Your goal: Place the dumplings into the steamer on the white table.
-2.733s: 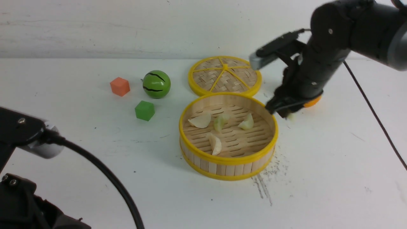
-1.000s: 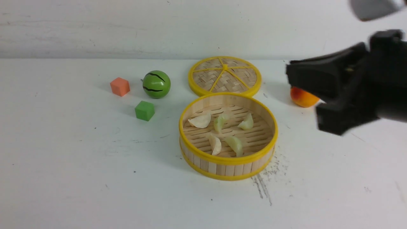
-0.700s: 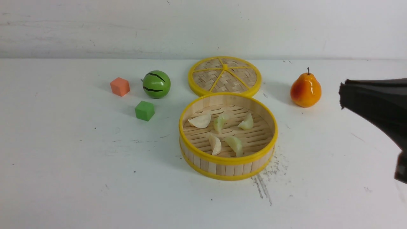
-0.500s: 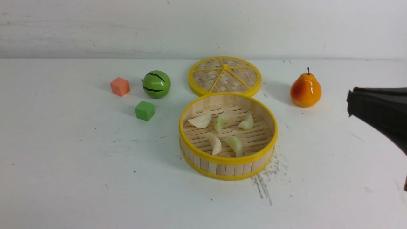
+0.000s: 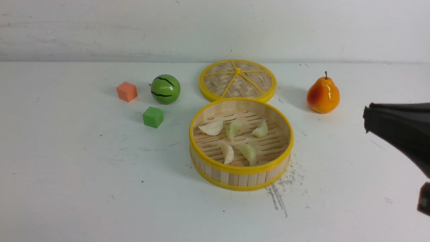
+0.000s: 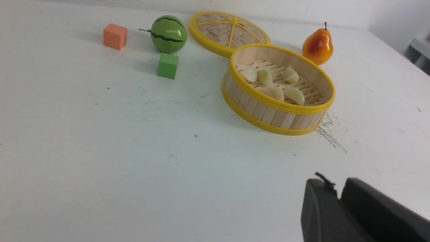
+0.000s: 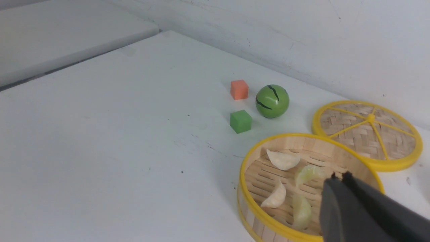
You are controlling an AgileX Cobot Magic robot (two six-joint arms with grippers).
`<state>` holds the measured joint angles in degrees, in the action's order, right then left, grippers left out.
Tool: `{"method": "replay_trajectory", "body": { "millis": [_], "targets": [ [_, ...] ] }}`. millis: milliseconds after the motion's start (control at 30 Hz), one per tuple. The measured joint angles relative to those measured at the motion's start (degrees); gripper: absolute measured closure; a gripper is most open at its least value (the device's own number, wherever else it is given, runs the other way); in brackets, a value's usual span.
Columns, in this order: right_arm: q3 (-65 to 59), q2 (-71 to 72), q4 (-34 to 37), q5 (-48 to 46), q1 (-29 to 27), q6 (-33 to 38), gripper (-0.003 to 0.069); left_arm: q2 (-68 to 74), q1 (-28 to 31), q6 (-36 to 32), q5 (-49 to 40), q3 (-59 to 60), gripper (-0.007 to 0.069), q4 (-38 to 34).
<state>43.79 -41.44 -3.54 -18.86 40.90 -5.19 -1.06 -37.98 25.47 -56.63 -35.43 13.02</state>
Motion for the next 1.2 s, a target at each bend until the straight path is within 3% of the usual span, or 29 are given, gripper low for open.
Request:
{"method": "replay_trajectory", "body": {
  "millis": [100,300,500,667,800,1200],
  "targets": [
    [-6.64,2.69,0.75,5.35,-2.98,0.0,0.068,0.0,0.0,0.0,0.05,0.0,0.0534,0.0],
    [-24.64,15.11,4.04,17.32,-15.84,0.0,0.068,0.0,0.0,0.0,0.05,0.0,0.053,0.0],
    [-36.68,29.79,1.31,14.97,-32.72,0.0,0.068,0.0,0.0,0.02,0.07,0.0,0.0523,0.0],
    [-41.48,37.75,-0.25,10.29,-41.48,0.0,0.068,0.0,0.0,0.02,0.07,0.0,0.0516,0.0],
    [-44.89,41.55,-0.32,7.33,-43.87,0.0,0.068,0.0,0.0,0.02,0.07,0.0,0.0512,0.0],
    [-44.99,42.07,-0.08,-2.23,-43.94,0.0,0.068,0.0,0.0,0.02,0.11,0.0,0.0506,0.0]
  ]
}}
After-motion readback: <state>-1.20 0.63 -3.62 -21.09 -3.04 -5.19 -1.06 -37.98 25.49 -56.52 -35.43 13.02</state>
